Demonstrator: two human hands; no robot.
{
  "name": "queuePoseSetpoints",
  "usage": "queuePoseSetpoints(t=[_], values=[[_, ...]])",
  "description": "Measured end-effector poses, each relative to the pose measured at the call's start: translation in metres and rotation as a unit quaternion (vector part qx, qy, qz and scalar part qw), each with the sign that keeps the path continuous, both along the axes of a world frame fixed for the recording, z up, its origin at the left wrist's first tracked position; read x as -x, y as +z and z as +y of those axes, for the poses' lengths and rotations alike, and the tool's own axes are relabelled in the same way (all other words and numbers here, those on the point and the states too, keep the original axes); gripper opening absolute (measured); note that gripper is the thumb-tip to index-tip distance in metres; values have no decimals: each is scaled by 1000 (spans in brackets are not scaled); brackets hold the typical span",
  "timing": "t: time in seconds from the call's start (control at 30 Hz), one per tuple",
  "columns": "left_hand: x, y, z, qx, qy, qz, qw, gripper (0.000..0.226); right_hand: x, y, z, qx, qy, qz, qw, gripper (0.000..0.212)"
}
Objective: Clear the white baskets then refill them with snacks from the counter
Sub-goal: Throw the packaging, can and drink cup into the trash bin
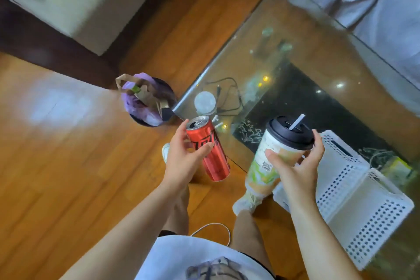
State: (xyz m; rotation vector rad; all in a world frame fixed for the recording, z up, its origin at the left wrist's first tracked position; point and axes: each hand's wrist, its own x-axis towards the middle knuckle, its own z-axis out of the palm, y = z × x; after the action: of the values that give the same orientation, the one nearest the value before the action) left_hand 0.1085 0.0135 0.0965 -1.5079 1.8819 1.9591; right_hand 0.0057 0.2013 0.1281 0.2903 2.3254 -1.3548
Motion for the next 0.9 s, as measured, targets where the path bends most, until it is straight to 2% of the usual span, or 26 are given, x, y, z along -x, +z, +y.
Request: queuePoseSetpoints(t=[0.13, 0.2, 0.27, 0.37, 0.47, 0.63, 0.77, 0.9], values=[[-37, -8, -87, 11, 66, -21, 998, 53, -10, -5, -99, 32, 65, -18, 997, 96], [-53, -10, -127, 15, 102, -30, 994, 52, -13, -11, -148, 45, 97, -22, 994, 94], [-66, -13, -158, 19, 136, -41, 990, 56, -13, -16, -190, 64, 129, -23, 989, 98], [-79, -22, -194, 25, 162, -58, 985, 82, -11, -28, -245, 88, 189, -25, 978, 107], [-85, -43, -215, 65, 155, -78, 983, 86, -8, -49, -283, 84, 233, -14, 969, 100], [-85, -105, -230, 128, 134, -173, 967, 67, -8, -109, -331, 45, 277, 9, 960, 89], [-79, -158, -233, 127, 93, -243, 957, 63, -9, -170, -361, 39, 259, 33, 965, 84], [-67, -207, -235, 89, 99, -222, 966, 63, -14, -226, -378, 22, 237, 34, 971, 82]])
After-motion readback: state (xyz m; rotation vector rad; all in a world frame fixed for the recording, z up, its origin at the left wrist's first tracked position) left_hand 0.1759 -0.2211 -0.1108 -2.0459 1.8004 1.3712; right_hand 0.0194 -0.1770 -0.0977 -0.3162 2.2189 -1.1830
